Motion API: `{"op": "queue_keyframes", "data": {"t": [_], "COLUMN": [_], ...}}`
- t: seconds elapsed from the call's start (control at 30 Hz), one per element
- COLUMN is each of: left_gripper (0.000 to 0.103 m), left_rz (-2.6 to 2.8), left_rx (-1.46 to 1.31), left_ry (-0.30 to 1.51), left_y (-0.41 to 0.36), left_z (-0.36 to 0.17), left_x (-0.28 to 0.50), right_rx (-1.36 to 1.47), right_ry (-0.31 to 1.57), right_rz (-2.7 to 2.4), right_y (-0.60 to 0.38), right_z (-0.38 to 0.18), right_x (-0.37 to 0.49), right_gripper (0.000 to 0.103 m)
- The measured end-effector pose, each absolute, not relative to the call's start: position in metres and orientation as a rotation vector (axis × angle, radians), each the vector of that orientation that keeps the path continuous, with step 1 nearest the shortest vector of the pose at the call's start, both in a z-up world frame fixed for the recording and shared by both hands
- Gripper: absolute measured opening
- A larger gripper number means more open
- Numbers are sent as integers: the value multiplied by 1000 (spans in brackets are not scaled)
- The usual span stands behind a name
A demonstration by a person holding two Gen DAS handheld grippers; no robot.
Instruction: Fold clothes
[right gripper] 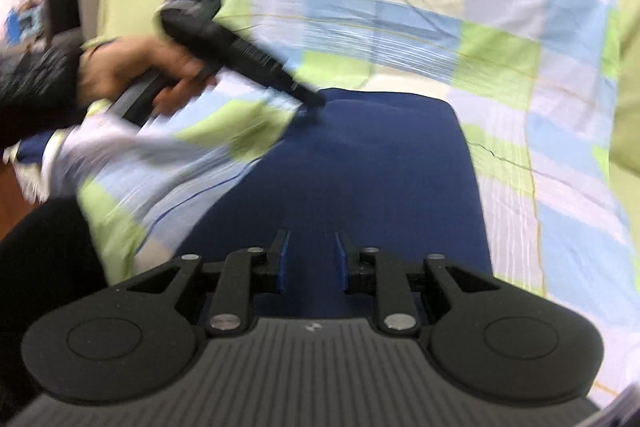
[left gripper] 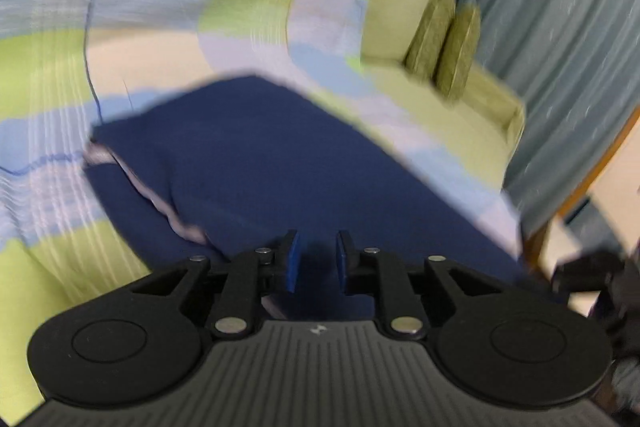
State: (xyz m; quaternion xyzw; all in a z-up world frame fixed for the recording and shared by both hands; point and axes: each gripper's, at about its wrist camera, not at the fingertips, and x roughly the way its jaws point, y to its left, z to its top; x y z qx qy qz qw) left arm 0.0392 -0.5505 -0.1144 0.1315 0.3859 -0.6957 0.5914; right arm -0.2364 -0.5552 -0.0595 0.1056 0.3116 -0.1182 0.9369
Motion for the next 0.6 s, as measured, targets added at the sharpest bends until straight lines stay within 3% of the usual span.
{"op": "queue_keyframes", "data": {"t": [0.13,0.37,0.4,0.43,0.5,0.6], "left_gripper": [7,9,12,27,43,43], "left_rz": [-1575,-1530,-1523,-1519,-1515,-1526], "left_rx": [254,370,409,446,510,624], "left_ry": [935,848,822,791,722,566], "left_y": [-547,-536,-534,-531,-523,-497], "left_z": [-127,-111,-105,-98,-88,-68], "left_x": [62,49,42,34,19,-15], "right_rx": [289,346,322,297,260,264], "right_ry": [667,646,654,653,622,572], "right_rz": [-219,-341,-342,-348,-370,-392], "right_y": [-587,-619,-617,-615,-609,-604], "right_z": [-77,-82,-82,-78,-67,-54], "right_x": [-234,-263,-263,-264,-272,-294], "right_gripper": [15,13,12,13,14,17]}}
